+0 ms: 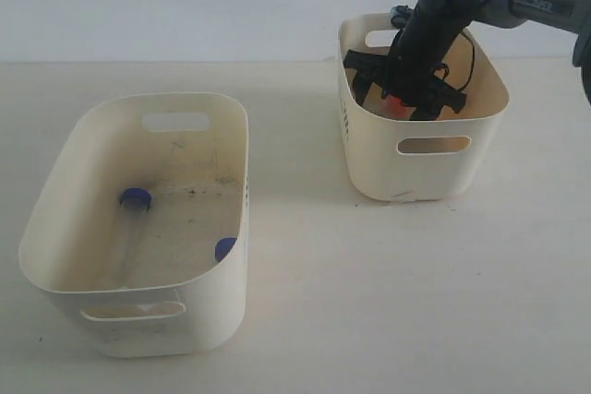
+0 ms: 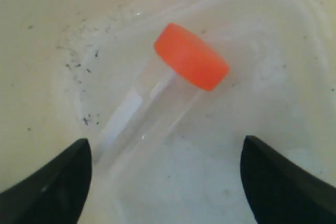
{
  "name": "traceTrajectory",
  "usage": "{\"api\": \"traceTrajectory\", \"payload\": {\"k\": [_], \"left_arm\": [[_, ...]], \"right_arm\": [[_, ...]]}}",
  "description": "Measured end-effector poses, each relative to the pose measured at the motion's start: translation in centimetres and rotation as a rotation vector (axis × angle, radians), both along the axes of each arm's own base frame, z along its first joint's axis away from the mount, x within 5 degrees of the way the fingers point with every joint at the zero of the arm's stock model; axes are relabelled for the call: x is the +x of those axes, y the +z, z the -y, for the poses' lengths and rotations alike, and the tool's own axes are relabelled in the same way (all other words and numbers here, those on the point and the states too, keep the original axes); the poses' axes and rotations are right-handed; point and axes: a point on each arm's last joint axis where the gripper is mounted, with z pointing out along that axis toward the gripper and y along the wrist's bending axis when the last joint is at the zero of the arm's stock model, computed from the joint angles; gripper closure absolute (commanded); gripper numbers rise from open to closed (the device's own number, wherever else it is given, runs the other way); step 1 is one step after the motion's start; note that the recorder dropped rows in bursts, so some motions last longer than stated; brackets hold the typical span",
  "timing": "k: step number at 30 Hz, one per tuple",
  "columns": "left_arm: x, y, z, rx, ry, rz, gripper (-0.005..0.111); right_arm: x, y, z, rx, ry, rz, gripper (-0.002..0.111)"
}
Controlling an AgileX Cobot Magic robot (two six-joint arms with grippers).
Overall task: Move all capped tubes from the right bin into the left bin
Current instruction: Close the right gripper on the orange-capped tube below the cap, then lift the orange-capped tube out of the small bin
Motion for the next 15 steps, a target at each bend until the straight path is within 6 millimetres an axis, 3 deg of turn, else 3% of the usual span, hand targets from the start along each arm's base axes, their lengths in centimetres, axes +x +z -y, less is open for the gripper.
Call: {"api": "traceTrajectory", "payload": {"k": [3, 5, 7, 11, 15], "left_arm": [[0.0, 0.0, 0.0, 0.0, 0.0, 0.0, 0.103], [0.0, 0.0, 0.0, 0.0, 0.0, 0.0, 0.103], [0.0, 0.0, 0.0, 0.0, 0.0, 0.0, 0.103], [0.0, 0.0, 0.0, 0.0, 0.0, 0.0, 0.103], [0.0, 0.0, 0.0, 0.0, 0.0, 0.0, 0.103]], "right_arm": [[0.3, -0.7, 0.0, 0.0, -0.006, 0.012, 0.036], [0.4, -0.8, -0.1, 0.008, -0.023, 0.023, 0.043], [0.5, -1.1, 0.0, -0.003, -0.023, 0.032, 0.058], [0.8, -1.3, 0.2, -0.026, -0.017, 0.054, 0.104], [0.8, -1.4, 0.2, -0.033, 0.006, 0.064, 0.108]]}}
